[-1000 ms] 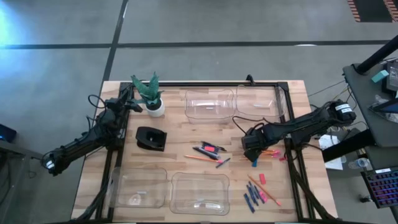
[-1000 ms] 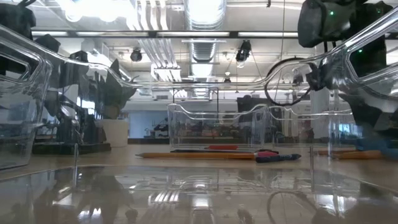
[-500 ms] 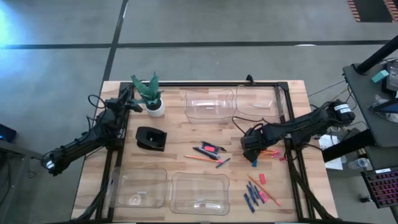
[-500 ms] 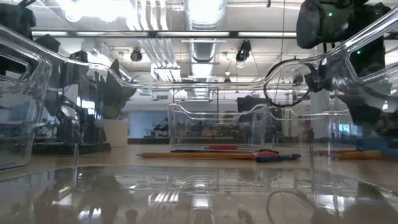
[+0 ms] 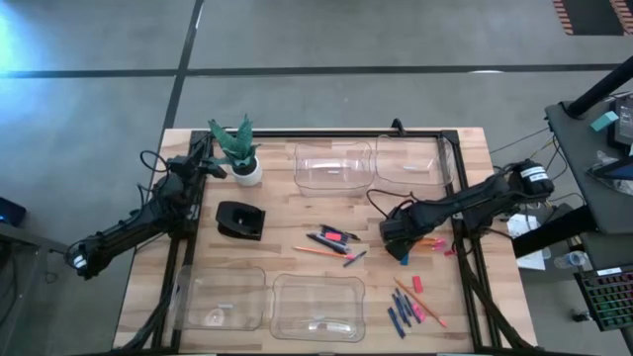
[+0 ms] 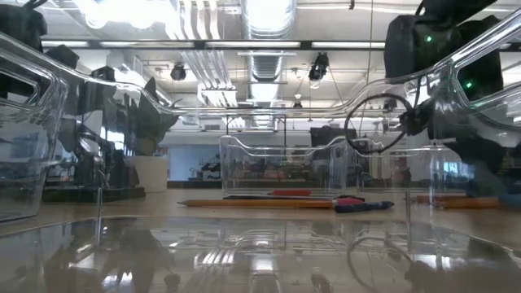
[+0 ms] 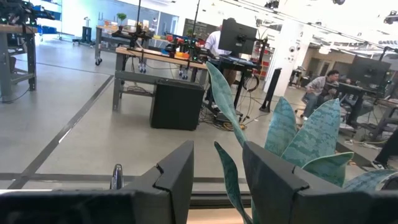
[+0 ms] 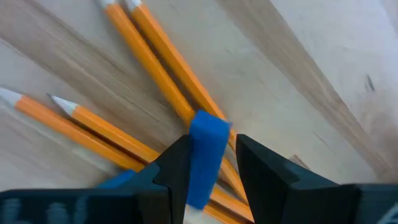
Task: Sort crayons/erasers/pens/pencils in bins
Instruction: Put the blue eraser into the top right transparent bin
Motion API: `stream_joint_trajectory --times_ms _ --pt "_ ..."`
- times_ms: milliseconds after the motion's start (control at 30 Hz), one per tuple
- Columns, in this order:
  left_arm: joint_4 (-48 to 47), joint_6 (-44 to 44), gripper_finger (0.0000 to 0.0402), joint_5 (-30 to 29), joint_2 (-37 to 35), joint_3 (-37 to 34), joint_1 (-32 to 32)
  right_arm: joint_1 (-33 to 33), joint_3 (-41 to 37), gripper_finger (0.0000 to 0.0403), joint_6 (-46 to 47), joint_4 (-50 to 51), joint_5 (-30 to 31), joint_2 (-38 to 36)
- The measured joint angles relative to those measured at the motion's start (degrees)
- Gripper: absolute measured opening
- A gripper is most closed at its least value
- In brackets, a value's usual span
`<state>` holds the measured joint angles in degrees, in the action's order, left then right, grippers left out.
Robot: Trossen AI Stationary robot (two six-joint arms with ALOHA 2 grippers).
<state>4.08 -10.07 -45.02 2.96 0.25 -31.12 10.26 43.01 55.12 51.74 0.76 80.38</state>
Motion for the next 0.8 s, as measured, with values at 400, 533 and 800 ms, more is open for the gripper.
stream_joint_trajectory --times_ms 400,533,800 --pt "0.0 0.0 0.0125 0.0 0.0 0.0 0.0 0.0 -0.1 0.0075 -2.5 -0.5 0.1 1.2" --pt "0.0 0.0 0.0125 0.0 0.0 0.0 0.0 0.0 -0.1 0.0065 -2.6 -0.4 -0.2 0.9" --pt "0.0 0.0 0.0125 0.0 0.0 0.0 0.0 0.0 -0.1 0.0028 -4.9 -0.4 -0.8 -1.0"
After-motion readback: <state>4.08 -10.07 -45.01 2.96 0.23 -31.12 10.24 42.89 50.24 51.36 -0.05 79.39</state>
